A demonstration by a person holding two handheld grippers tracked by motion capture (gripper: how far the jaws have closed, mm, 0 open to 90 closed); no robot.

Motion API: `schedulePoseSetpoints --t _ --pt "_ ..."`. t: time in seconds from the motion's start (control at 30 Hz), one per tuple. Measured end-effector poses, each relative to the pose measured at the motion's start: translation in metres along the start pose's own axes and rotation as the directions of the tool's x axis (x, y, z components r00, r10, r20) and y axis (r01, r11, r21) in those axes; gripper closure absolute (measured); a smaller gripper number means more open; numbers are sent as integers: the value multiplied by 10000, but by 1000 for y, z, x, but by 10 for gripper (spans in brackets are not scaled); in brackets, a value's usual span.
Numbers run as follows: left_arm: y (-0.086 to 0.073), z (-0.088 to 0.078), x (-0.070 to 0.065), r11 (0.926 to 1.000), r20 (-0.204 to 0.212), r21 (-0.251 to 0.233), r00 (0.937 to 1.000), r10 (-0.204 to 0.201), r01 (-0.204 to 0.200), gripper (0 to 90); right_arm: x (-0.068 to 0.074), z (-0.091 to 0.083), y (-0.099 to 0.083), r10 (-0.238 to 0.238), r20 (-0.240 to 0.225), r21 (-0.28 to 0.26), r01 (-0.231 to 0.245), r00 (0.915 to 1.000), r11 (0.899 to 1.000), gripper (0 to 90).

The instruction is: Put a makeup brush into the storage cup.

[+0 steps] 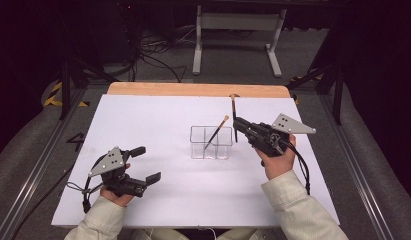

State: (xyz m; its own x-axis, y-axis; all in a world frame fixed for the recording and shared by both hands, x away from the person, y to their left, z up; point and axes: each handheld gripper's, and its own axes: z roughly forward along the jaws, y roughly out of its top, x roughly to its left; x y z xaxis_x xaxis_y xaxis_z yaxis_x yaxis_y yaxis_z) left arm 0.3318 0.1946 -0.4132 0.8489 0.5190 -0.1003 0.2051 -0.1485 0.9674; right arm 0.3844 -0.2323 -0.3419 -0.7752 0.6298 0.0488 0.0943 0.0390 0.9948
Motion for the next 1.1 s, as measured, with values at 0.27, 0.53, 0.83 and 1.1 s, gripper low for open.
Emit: schedulePoseSetpoints --t 0.27,0.53,0.83,1.1 --pt "-1 -1 0 10000 0 8 10000 -35 35 1 -1 17 -2 92 -57 52 -92 9999 9999 832" --pt "0 0 1 10000 25 -68 10000 15 -15 2 2 31 -1 141 -128 74 -140 9998 9999 832" --pt "0 1 1 9999 58 -106 10000 -36 37 1 3 44 -2 250 -134 101 -249 9996 9996 832" --pt "0 2 2 9999 83 -144 9999 -63 64 1 3 54 -1 335 -169 3 -335 9993 9994 832"
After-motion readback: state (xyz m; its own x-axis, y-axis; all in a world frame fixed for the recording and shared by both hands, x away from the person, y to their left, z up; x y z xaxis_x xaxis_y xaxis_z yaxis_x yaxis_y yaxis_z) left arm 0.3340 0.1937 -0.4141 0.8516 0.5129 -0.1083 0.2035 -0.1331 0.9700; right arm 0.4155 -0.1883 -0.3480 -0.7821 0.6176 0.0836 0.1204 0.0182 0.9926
